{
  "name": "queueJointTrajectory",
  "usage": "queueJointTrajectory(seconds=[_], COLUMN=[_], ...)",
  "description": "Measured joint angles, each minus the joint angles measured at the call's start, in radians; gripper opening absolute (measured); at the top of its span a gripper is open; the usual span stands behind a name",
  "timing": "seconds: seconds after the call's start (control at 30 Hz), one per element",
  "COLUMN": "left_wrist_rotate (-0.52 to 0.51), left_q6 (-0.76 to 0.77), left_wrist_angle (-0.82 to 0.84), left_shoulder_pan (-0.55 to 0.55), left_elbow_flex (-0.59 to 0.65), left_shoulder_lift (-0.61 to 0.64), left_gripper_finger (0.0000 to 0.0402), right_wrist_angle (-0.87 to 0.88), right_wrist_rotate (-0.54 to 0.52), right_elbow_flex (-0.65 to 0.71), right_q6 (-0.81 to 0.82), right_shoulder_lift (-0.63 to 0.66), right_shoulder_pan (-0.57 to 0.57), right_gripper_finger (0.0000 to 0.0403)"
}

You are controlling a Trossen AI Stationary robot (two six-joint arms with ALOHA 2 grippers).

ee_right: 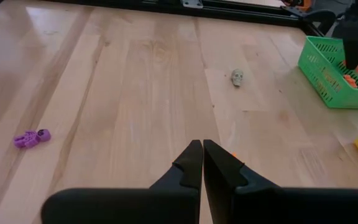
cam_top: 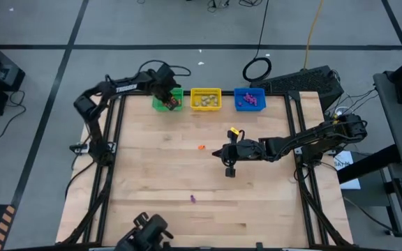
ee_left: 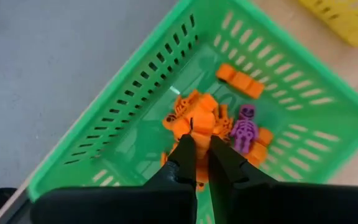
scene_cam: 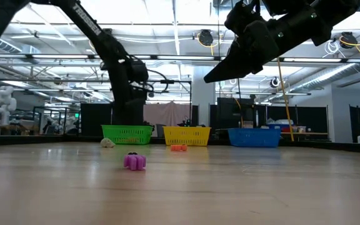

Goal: Sort Halloween decoration
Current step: Put the orange skeleton toy into the green bin, then put the white skull toy into the yellow bin

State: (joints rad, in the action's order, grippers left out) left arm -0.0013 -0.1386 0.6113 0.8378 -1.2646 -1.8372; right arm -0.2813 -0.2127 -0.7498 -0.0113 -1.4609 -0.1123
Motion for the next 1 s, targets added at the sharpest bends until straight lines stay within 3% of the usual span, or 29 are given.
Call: queueJointTrajectory(seconds=[0.23,0.53,0.63,0.77,0.87,1.0], left_wrist_rotate=[-0.024,-0.031,-0.033,-0.033,-0.017,0.001], left_q6=[-0.027,-0.084,-0.09,-0.106,-0.104,-0.079], left_wrist_angle=[-0.004,0.039,0.041,-0.017,-0.108,-0.263], left_shoulder_pan=[0.006,-0.005,-0.01,-0.038,-0.069,-0.128], left_elbow_flex=[-0.005,-0.006,-0.006,0.03,0.106,0.263], left_shoulder_lift=[-0.049,-0.021,0.003,0.062,0.132,0.257], left_gripper_finger=[0.0022,0.0106,0.0095,0.0044,0.0008,0.0007], right_wrist_angle=[0.0,-0.006,-0.006,-0.006,-0.006,-0.005], right_wrist_rotate=[0.0,0.0,0.0,0.0,0.0,0.0], right_elbow_flex=[0.0,0.0,0.0,0.0,0.0,0.0], right_q6=[0.002,-0.002,-0.009,-0.011,-0.014,-0.051], right_shoulder_lift=[0.0,0.0,0.0,0.0,0.0,0.0], right_shoulder_pan=[0.0,0.0,0.001,0.001,0.001,0.002], right_gripper_finger=[0.0,0.0,0.0,0.0,0.0,0.0])
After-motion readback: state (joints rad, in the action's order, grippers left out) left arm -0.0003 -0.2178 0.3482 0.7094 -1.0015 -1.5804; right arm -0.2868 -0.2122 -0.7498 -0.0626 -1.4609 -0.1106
